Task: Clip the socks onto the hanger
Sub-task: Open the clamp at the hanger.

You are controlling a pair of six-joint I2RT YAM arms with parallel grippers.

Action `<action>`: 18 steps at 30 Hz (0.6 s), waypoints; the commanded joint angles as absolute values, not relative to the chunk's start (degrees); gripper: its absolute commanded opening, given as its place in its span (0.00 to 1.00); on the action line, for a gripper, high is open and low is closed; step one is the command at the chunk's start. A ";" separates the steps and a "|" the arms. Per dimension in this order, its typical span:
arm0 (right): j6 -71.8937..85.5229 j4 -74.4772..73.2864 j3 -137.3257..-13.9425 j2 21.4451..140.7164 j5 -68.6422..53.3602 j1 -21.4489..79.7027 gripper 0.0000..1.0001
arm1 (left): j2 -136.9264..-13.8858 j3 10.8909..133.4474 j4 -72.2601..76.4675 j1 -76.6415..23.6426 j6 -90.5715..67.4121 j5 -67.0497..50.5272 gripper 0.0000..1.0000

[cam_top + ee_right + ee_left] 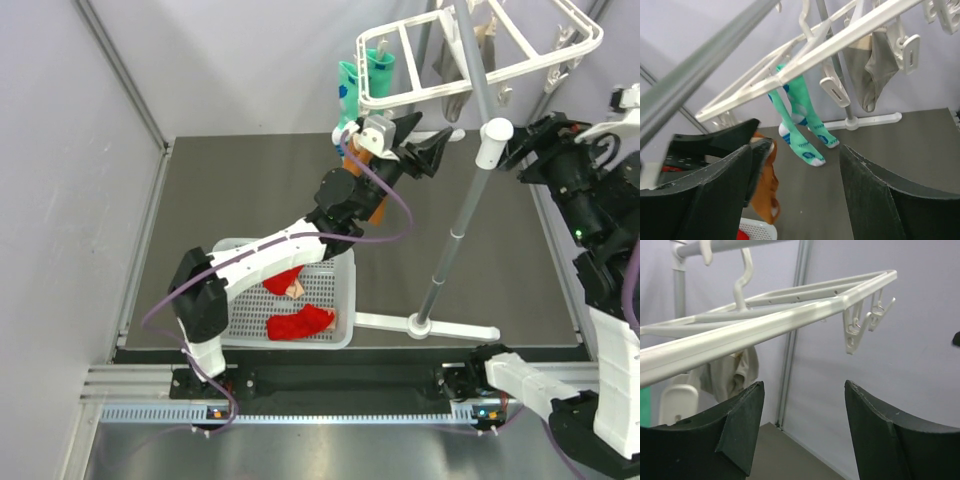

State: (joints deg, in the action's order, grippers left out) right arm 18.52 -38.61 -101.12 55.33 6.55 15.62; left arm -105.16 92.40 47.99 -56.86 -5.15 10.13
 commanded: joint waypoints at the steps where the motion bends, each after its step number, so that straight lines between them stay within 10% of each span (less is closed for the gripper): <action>1: 16.35 -40.00 -99.76 57.65 5.37 16.26 0.70 | -98.97 89.92 49.13 -56.16 -2.03 12.04 0.70; 8: 18.72 -35.78 -99.66 60.38 0.53 16.26 0.89 | -94.05 84.47 49.13 -53.53 -6.06 12.75 0.70; 18: 20.48 -26.64 -97.30 64.16 -4.57 16.26 0.87 | -90.62 81.48 49.39 -52.82 -6.77 12.30 0.70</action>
